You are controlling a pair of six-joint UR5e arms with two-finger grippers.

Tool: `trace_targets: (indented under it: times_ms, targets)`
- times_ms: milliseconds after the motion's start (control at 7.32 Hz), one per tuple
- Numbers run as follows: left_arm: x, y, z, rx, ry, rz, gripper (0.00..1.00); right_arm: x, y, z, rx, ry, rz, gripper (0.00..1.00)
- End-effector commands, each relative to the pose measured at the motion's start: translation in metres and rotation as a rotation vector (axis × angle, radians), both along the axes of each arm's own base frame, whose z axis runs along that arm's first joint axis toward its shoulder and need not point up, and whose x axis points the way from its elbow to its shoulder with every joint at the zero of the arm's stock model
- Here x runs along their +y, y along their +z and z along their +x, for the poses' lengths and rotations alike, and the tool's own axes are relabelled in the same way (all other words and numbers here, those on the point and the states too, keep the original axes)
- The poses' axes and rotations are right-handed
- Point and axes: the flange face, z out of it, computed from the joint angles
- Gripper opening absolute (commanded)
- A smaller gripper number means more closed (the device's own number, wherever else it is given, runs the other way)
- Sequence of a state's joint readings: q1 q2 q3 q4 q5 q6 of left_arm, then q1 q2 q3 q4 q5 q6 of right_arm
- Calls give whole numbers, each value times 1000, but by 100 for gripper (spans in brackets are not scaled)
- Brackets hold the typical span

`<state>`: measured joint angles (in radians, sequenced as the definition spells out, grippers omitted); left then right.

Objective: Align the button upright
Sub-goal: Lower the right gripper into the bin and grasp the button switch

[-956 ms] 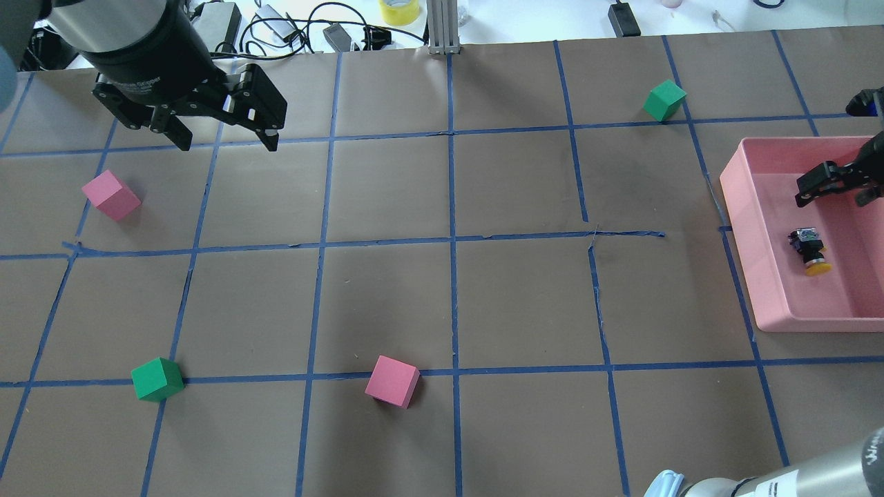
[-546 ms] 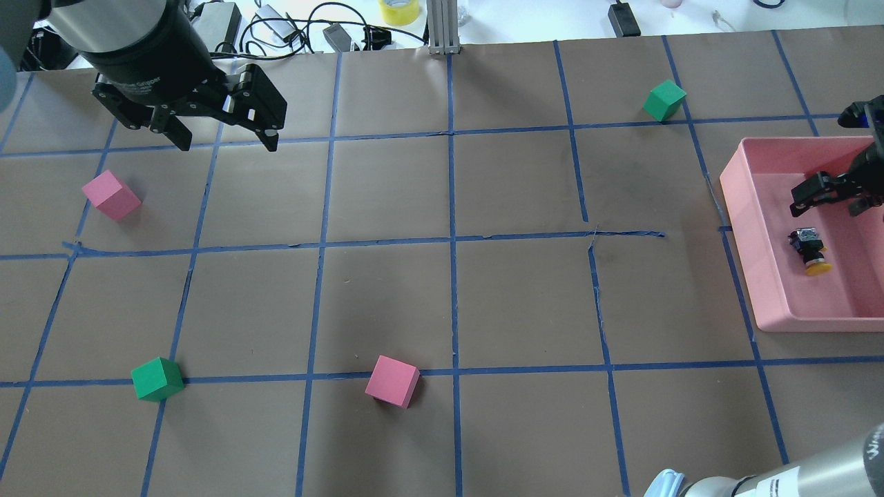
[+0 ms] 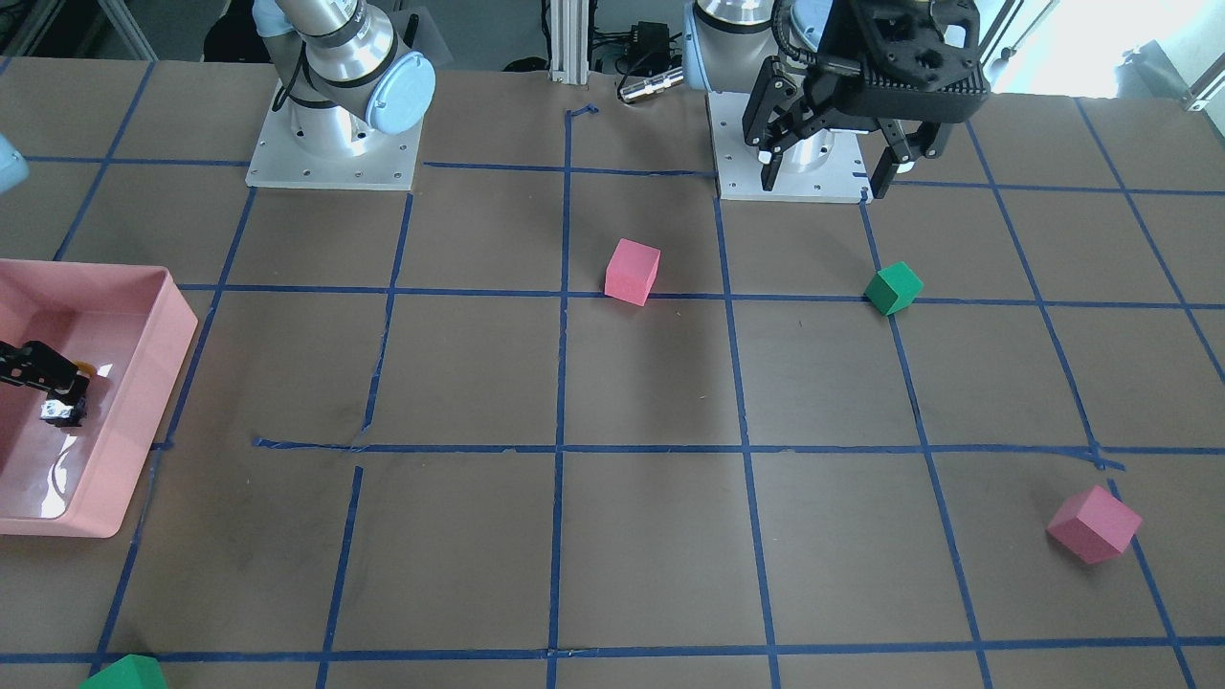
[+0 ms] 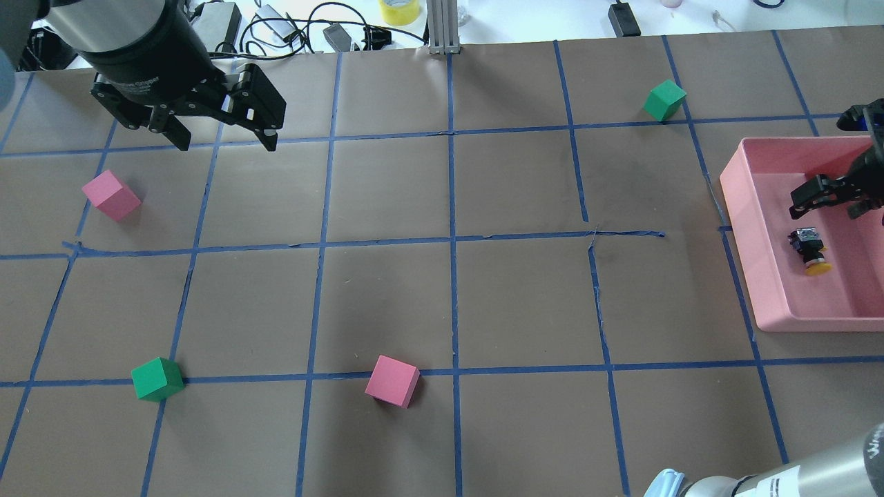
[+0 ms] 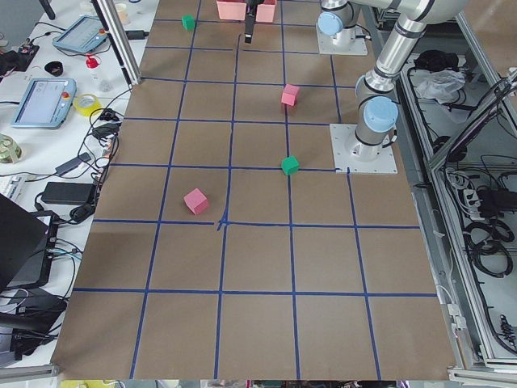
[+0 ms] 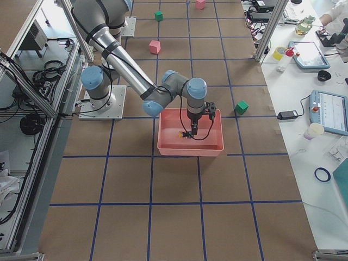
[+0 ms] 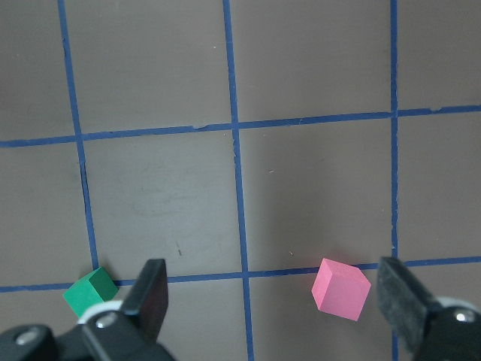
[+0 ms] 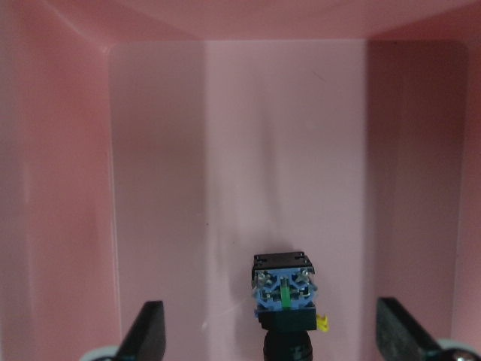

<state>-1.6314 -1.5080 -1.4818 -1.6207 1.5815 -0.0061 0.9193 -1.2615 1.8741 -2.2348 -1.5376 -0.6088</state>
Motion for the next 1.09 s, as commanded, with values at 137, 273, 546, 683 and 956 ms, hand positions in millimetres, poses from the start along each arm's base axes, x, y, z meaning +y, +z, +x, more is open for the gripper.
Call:
trace_targets:
  times_ms: [137,273,546,683,956]
  targets:
    - [0,0,0,0,-1,1,100,-3,-22,-7,-9,-14,4,100]
    - [0,0,0,0,1,1,100,1,-37,-5,-29,-15,29,100]
    - [1,0,0,0,-1,4,100,3,-41,-3,-17,-12,15,100]
    - [1,0,0,0,-1,4,100,4,-46,-3,-21,-14,21,100]
    - [2,1,0,0,-1,2,100,5,-47,-1,-24,-14,23,100]
